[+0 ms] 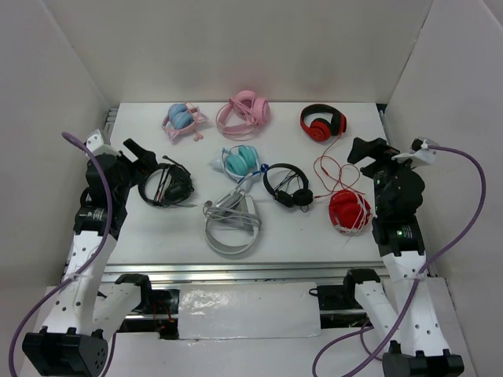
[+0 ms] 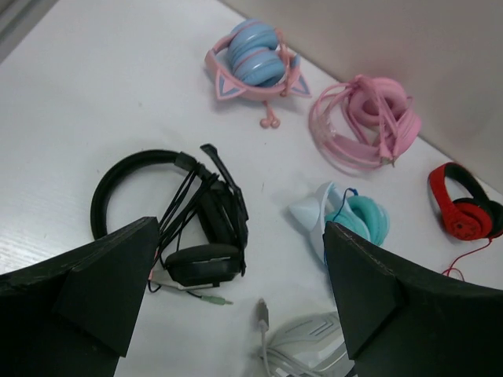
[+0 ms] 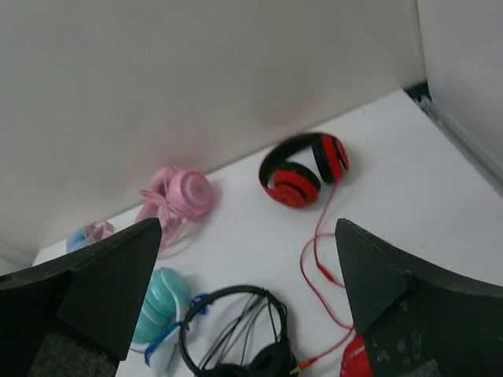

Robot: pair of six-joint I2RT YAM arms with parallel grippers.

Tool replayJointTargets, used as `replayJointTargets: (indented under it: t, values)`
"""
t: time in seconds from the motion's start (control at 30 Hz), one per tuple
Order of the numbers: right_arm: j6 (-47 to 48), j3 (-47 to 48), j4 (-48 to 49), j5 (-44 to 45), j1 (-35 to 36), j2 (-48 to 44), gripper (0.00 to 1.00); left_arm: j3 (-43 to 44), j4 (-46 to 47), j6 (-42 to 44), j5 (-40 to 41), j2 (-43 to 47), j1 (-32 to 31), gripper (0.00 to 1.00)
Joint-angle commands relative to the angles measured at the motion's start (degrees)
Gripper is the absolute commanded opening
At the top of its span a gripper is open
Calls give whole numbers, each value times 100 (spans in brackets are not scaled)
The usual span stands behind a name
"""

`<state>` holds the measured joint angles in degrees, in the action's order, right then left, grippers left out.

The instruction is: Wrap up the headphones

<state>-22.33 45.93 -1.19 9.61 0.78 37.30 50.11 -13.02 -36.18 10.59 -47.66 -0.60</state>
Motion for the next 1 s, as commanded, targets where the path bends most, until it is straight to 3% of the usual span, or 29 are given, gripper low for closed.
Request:
replayJointTargets:
  t: [0.0,0.1,0.23,0.3,0.53,0.63,0.73,0.83,0.97]
  values:
    - [-437,153,-819,366,28,146,100,78,-131,-91,-48,-94,16,99]
    - [-774,179,-962,630,19,172,100,113,-114,-82,-118,-112,16,99]
    - [-273,425,-1154,-97,-16,427,100,17,36,-64,-110,-94,16,99]
    - [-298,705,-1287,-485,-33,742,100,8,10,-82,-75,-147,16,99]
    - [-764,1400,-1629,-320,-34,1937,100,-1,36,-38,-189,-252,16,99]
    - [-1849,1909,-2208,339,-34,2928,100,25,-34,-29,-224,-270,16,99]
    - [-2562,2454,-2596,796,36,3563,100,17,-87,-3,-242,-226,16,99]
    - [-3049,3087,-2719,955,116,4816,100,-27,-26,6,-224,-130,16,99]
    - [-3655,4904,-3552,859,177,6427,100,-1,-78,15,-101,-59,16,99]
